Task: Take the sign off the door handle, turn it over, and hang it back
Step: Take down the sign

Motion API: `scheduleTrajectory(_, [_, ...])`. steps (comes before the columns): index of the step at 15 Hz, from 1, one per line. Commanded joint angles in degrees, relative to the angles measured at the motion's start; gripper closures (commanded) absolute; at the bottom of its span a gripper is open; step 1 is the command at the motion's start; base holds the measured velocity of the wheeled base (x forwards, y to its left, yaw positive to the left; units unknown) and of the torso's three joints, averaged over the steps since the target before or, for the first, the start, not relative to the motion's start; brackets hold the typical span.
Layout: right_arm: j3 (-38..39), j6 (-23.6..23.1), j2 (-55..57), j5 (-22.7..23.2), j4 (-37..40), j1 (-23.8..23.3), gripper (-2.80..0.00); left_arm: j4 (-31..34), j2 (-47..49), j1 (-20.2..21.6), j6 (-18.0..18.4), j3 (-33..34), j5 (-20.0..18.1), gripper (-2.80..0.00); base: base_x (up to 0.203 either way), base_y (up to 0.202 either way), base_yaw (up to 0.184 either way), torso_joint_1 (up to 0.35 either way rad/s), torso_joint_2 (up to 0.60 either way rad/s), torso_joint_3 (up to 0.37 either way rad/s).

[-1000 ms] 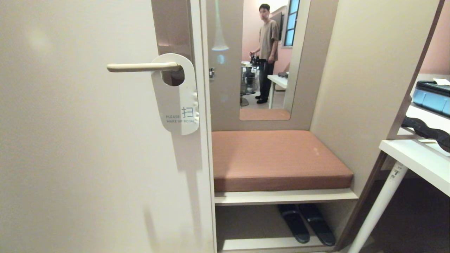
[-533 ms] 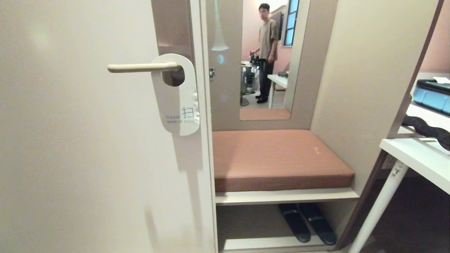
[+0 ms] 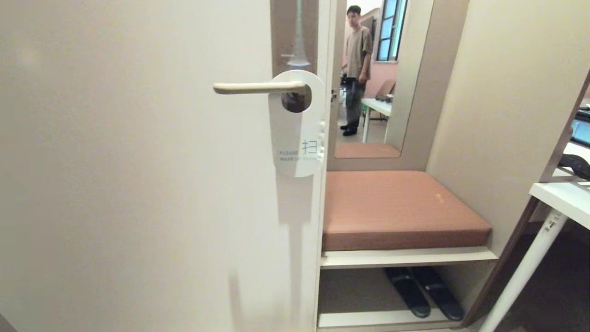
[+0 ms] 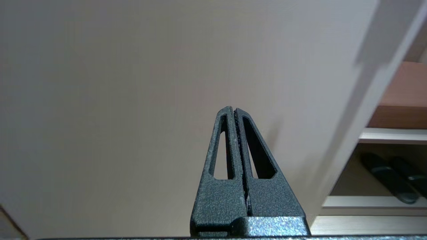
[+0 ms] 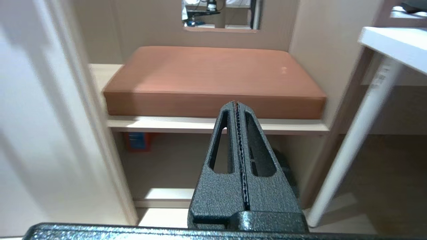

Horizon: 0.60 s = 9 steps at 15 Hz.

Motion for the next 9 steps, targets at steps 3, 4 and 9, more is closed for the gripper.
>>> scheduleTrajectory(3, [0.00,0.02,0.00,-0.03,-0.02,0.00,0.00,-0.01,0.00,0.01,-0.10,0.00,0.05,0.00,0.000,0.123,-0.001,0.005,0.00,0.003])
scheduleTrajectory(4, [0.00,0.02,0.00,-0.03,-0.02,0.00,0.00,-0.01,0.00,0.01,-0.10,0.00,0.05,0.00,0.000,0.000,0.000,0.000,0.00,0.000])
scheduleTrajectory(9, [0.00,0.02,0.00,0.06,-0.02,0.00,0.00,-0.01,0.00,0.01,-0.10,0.00,0.05,0.00,0.000,0.000,0.000,0.000,0.00,0.000])
